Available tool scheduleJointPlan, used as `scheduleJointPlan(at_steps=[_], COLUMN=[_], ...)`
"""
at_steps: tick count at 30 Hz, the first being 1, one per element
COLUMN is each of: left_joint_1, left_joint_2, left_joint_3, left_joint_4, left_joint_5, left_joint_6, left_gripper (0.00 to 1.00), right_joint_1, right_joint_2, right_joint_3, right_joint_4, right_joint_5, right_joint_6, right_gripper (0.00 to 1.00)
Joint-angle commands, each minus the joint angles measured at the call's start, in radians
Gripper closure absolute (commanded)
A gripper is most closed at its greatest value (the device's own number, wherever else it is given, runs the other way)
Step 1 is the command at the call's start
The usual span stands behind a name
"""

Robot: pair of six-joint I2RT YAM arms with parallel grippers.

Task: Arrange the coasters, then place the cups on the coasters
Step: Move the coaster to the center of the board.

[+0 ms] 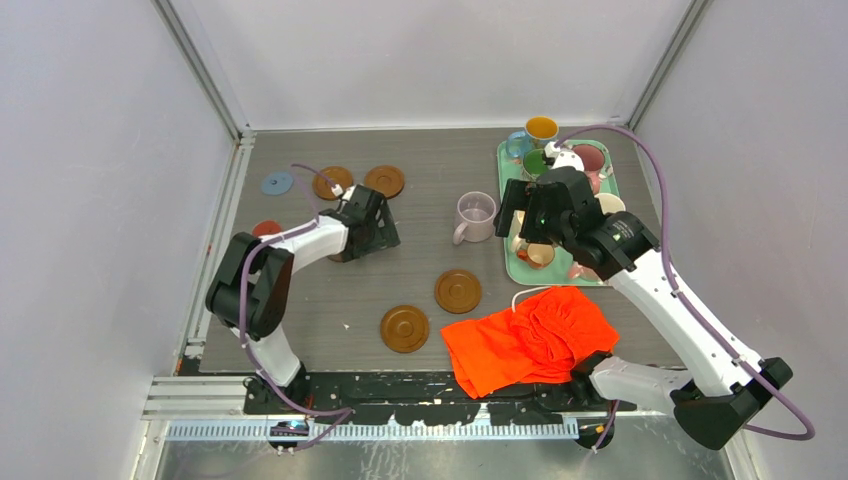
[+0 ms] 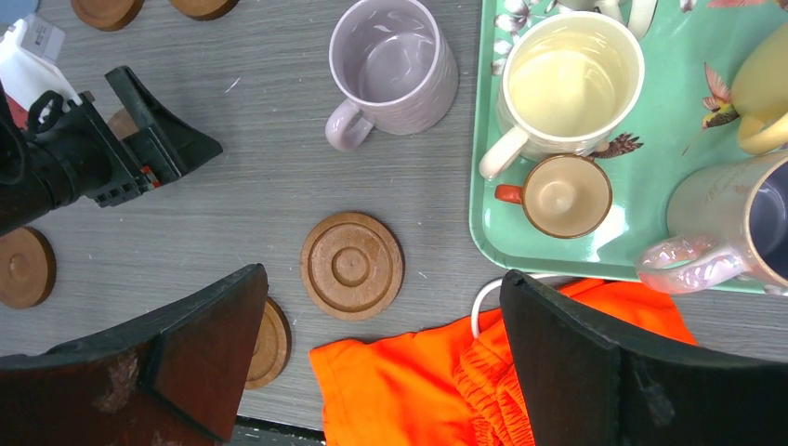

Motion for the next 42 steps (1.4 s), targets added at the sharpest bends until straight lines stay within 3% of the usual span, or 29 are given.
scheduleJointPlan(at_steps=[1, 15, 22, 29, 36, 42], left_joint_1=[0.047, 0.15, 0.139, 0.211, 0.318, 0.331], left_joint_2=[0.032, 0.057, -0.069, -0.151, -0.101, -0.036], left_joint_3=[0.0, 0.058, -0.034, -0.134, -0.092, -0.035], left_joint_4=[0.018, -0.029, -0.061, -0.035, -0.004, 0.008], left_joint_5=[0.004, 0.1, 0.001, -0.068, -0.013, 0.054], left_joint_6=[0.014, 0.119, 0.084, 0.042, 0.066, 0.089], left_gripper=[0.0, 0.0, 0.0, 0.0, 0.0, 0.0], right_joint_1=[0.006, 0.006, 0.005, 0.006, 0.005, 0.006], right_joint_2=[-0.027, -0.016, -0.019, -0.015, -0.016, -0.031], right_joint_3=[0.01, 0.022, 0.005, 0.003, 0.009, 0.02], right_joint_4=[0.002, 0.0, 0.011, 0.014, 0.003, -0.011], right_joint_5=[0.026, 0.024, 0.017, 0.007, 0.002, 0.018], right_joint_6=[0.005, -0.002, 0.003, 0.003, 0.001, -0.003], right_gripper=[0.0, 0.0, 0.0, 0.0, 0.0, 0.0])
